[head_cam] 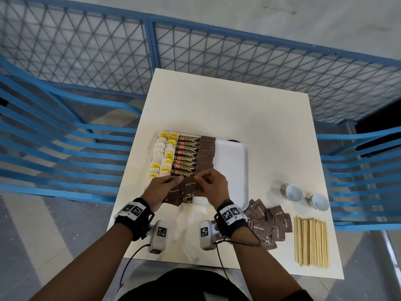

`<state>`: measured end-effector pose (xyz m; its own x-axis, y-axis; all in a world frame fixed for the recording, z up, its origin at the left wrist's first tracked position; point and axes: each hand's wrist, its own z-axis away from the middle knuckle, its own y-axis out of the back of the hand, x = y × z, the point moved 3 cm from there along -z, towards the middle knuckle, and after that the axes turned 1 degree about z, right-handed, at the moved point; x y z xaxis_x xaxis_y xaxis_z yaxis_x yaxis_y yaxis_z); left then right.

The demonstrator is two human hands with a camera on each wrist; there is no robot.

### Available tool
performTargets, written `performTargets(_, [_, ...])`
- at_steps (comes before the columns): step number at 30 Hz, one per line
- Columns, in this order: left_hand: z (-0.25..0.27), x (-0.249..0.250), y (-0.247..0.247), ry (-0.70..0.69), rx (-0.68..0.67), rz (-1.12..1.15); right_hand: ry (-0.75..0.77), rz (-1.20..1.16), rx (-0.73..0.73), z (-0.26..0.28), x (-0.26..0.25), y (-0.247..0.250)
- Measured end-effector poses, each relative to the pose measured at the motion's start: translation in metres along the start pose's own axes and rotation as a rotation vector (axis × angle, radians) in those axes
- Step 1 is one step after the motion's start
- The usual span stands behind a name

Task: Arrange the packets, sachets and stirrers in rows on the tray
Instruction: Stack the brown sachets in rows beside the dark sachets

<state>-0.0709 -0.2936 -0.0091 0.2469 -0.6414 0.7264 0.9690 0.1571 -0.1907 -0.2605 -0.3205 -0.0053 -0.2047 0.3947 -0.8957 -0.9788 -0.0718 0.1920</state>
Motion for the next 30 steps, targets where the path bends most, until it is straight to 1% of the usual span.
performTargets(3, [0.003,-0.003,-0.005,0.001,-0.092,-0.065,0.038,0.123,0.039,-0.004,0.0,0.008])
performTargets(5, [0.001,-0.005,-0.006,-0.013,-0.077,-0.107,0.018,0.162,0.0,-0.004,-0.001,0.011])
performTargets(8, [-0.001,-0.007,-0.006,-0.022,-0.056,-0.126,-0.028,0.165,-0.103,-0.004,-0.003,0.011])
performTargets(9, [-0.002,-0.008,-0.005,-0.023,-0.056,-0.131,-0.027,0.17,-0.11,-0.004,-0.003,0.013])
performTargets(11, [-0.003,-0.009,-0.004,-0.025,-0.041,-0.136,-0.025,0.17,-0.074,-0.004,-0.002,0.019])
performTargets(13, [-0.004,-0.011,-0.001,-0.006,-0.005,-0.116,-0.038,0.179,0.0,-0.005,0.005,0.028])
performTargets(15, [-0.007,-0.013,0.003,0.023,0.01,-0.098,-0.065,0.242,0.046,-0.005,0.017,0.036])
performTargets(18, [-0.009,-0.016,0.009,0.036,0.01,-0.118,-0.135,0.349,0.045,0.001,0.036,0.038])
performTargets(21, [-0.009,-0.016,0.013,0.038,0.016,-0.145,-0.15,0.431,0.059,0.007,0.043,0.032])
performTargets(27, [-0.008,-0.013,0.016,0.052,-0.005,-0.135,-0.185,0.468,0.12,0.007,0.051,0.021])
performTargets(30, [-0.011,-0.013,0.02,0.057,-0.001,-0.124,-0.176,0.472,0.151,0.008,0.053,0.021])
